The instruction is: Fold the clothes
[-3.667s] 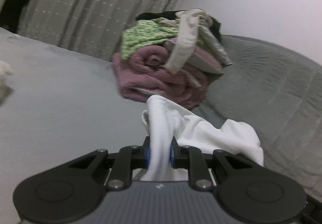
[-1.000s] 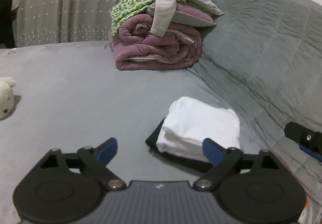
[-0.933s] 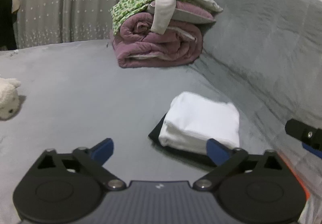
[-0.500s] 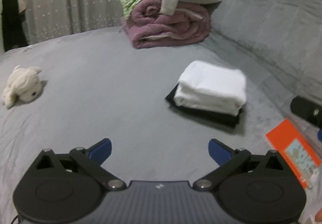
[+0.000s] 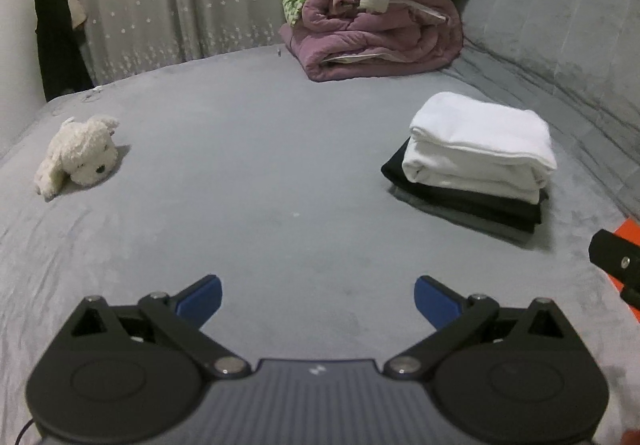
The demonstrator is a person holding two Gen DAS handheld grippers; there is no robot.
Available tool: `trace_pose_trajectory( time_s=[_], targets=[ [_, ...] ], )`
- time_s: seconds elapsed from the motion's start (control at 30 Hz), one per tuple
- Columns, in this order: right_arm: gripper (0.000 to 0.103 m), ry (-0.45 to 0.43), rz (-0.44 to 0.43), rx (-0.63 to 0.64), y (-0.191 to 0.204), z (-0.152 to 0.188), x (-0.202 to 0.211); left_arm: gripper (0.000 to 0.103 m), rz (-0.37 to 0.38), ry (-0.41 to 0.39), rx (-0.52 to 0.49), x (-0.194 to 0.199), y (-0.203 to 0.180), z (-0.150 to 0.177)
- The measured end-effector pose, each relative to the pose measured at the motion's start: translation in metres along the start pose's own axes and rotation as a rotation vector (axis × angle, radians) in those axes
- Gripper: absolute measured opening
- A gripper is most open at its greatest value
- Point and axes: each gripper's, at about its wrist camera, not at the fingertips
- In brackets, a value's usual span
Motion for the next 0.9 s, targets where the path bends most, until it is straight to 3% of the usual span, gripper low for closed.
trace_pose_trajectory(
  time_s=[0.9],
  targets=[
    [0.103, 0.032, 0.024, 0.032, 0.0, 0.002, 0.002, 0.103, -0.008, 0.008, -0.001, 0.001, 0.005, 0.001]
  ],
)
Point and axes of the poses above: each gripper's, at about its wrist camera, not at the fingertips, and x roughly against the way its jaws point, y to its left, z to its underside, and after that the axes turned 11 degrees about x, right-handed
